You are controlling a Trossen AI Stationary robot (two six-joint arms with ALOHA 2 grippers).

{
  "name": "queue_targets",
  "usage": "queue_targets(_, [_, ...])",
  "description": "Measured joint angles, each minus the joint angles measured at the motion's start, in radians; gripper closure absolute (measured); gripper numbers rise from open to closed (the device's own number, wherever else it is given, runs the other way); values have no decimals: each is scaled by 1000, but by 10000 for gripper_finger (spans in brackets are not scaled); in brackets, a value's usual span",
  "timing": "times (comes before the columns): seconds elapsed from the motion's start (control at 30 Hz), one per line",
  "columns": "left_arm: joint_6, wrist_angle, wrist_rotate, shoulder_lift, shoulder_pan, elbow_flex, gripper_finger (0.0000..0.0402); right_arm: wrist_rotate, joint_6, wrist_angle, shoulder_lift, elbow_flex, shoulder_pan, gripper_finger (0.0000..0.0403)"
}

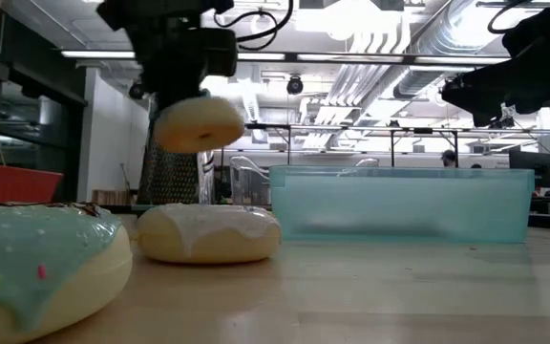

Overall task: Pick & Place Food Item
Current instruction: Put the blue donut into the transparent bin

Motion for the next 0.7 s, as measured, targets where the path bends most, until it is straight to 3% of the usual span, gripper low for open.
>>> queue_targets(0.3, [82, 0, 117, -20, 195, 143, 304, 0, 0, 0, 0, 0, 0, 180])
queue_targets(0.7, [143, -32, 19, 27, 352, 286, 304, 0, 0, 0, 0, 0, 0, 180])
